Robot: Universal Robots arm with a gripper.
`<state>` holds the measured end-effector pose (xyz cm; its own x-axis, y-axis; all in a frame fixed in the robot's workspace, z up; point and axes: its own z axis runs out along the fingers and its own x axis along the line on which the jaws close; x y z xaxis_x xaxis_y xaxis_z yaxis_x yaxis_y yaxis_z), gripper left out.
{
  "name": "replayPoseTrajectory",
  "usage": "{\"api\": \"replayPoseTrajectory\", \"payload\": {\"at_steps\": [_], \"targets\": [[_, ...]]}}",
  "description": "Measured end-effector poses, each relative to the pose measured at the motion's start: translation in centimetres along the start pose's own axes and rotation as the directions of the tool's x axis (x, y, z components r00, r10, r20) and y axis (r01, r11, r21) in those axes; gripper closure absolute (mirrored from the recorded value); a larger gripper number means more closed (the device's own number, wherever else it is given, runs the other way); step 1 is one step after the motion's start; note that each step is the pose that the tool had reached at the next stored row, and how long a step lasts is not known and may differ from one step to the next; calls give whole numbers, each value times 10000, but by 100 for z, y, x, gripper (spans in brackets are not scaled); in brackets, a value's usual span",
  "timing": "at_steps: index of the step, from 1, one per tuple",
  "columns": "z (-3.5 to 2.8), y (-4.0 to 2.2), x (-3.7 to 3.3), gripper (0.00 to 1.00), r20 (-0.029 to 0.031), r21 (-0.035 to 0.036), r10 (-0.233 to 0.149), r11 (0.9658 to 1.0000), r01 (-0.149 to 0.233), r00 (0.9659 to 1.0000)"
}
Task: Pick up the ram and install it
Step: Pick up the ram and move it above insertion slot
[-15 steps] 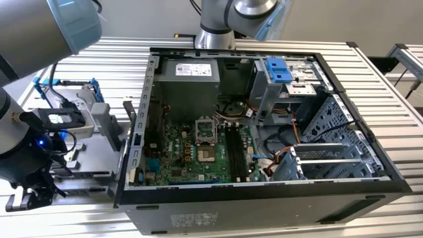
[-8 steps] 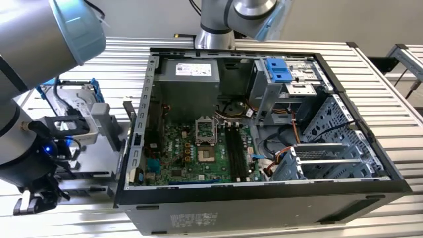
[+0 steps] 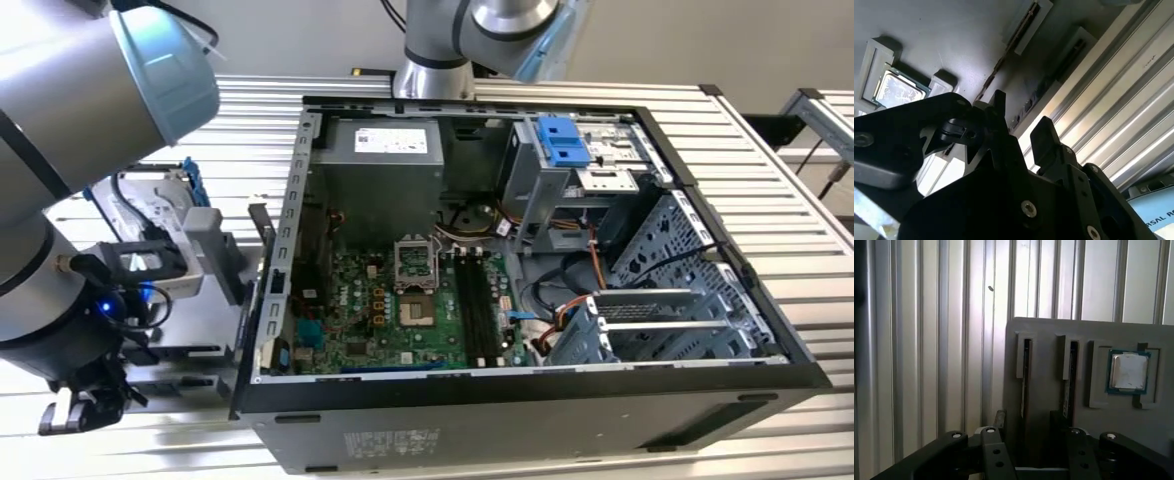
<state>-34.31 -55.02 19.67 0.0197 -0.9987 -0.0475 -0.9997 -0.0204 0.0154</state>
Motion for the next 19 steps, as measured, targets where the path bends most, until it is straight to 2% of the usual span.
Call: {"api": "replayPoseTrajectory", "payload": {"at_steps": [3, 10, 11, 19], "targets": [[39, 0, 2, 0, -2, 2, 32, 10000, -32, 10000], [42, 0, 2, 0, -3, 2, 43, 10000, -43, 10000], [42, 0, 2, 100, -2, 3, 43, 10000, -43, 10000], [42, 0, 2, 100, -3, 2, 47, 10000, -47, 10000]]}}
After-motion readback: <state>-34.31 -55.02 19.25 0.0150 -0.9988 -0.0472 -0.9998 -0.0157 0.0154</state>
